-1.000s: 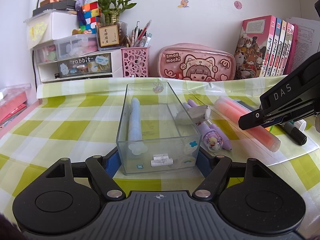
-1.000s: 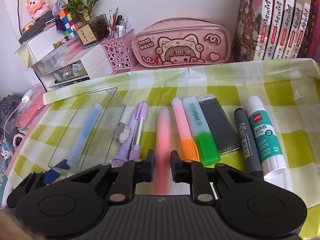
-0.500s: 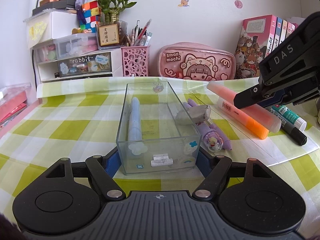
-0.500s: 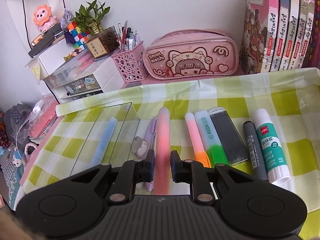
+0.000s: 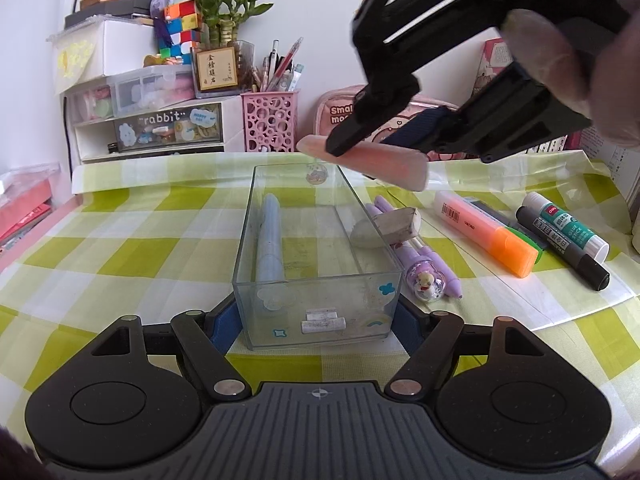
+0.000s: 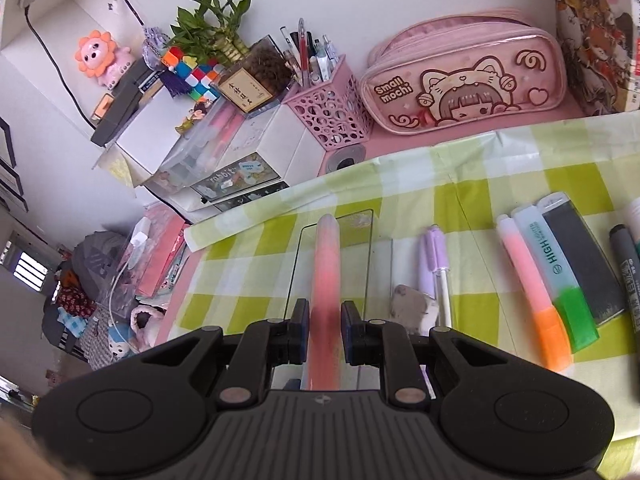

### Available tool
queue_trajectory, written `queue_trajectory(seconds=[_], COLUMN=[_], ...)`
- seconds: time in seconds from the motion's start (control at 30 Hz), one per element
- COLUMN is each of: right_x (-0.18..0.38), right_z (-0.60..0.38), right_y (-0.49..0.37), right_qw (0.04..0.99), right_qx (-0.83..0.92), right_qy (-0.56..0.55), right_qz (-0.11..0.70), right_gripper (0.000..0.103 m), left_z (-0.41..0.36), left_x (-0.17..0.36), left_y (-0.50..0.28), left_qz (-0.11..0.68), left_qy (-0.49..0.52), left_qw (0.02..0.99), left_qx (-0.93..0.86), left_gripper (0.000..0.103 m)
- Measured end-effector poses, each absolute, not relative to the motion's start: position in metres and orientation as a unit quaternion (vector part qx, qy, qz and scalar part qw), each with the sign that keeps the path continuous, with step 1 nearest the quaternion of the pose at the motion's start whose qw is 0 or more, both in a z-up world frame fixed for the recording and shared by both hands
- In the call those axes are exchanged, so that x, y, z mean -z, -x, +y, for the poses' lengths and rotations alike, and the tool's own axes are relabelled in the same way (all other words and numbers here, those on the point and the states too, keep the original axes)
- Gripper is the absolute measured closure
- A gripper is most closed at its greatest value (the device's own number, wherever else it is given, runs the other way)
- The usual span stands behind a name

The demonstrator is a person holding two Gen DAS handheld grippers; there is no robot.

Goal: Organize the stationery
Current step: 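Lower the pink highlighter into the clear box beside the blue one, release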

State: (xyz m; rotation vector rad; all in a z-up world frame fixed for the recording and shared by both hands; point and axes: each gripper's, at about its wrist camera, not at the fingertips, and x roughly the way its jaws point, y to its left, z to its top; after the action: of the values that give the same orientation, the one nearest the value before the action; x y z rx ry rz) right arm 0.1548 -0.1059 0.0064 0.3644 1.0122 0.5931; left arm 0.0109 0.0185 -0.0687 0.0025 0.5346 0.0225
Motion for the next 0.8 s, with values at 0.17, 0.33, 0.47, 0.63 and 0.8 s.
queue_trajectory(seconds=[0.17, 0.33, 0.47, 0.63, 0.8], right_x=[0.004, 0.013, 0.019, 0.025, 0.028], right_z=[-0.068, -0.052, -0.046, -0.046, -0.049], right_y=[-0.161, -0.164, -0.166, -0.170, -0.174], right_qw=[0.832, 0.832, 0.827, 0.813, 0.799], right_qx=[-0.227, -0.213, -0.208, -0.223, -0.244], right_qy=[-0.103, -0.078, -0.073, -0.096, -0.109], right_qz=[0.495, 0.507, 0.517, 0.529, 0.539], right_gripper=[0.082, 0.082, 0.082, 0.082, 0.081], left_z=[0.019, 0.020, 0.022, 0.022, 0.023], left_x=[0.069, 0.069, 0.069, 0.068, 0.068], left_y=[-0.011, -0.011, -0.011, -0.012, -0.013], left_qz=[0.264, 0.263, 0.264, 0.263, 0.261], left_qy=[0.001, 0.004, 0.011, 0.013, 0.012], left_qw=[0.965, 0.965, 0.965, 0.965, 0.965], left_qx=[-0.010, -0.008, -0.006, -0.006, -0.005], left_gripper=[0.029, 0.029, 0.029, 0.029, 0.029])
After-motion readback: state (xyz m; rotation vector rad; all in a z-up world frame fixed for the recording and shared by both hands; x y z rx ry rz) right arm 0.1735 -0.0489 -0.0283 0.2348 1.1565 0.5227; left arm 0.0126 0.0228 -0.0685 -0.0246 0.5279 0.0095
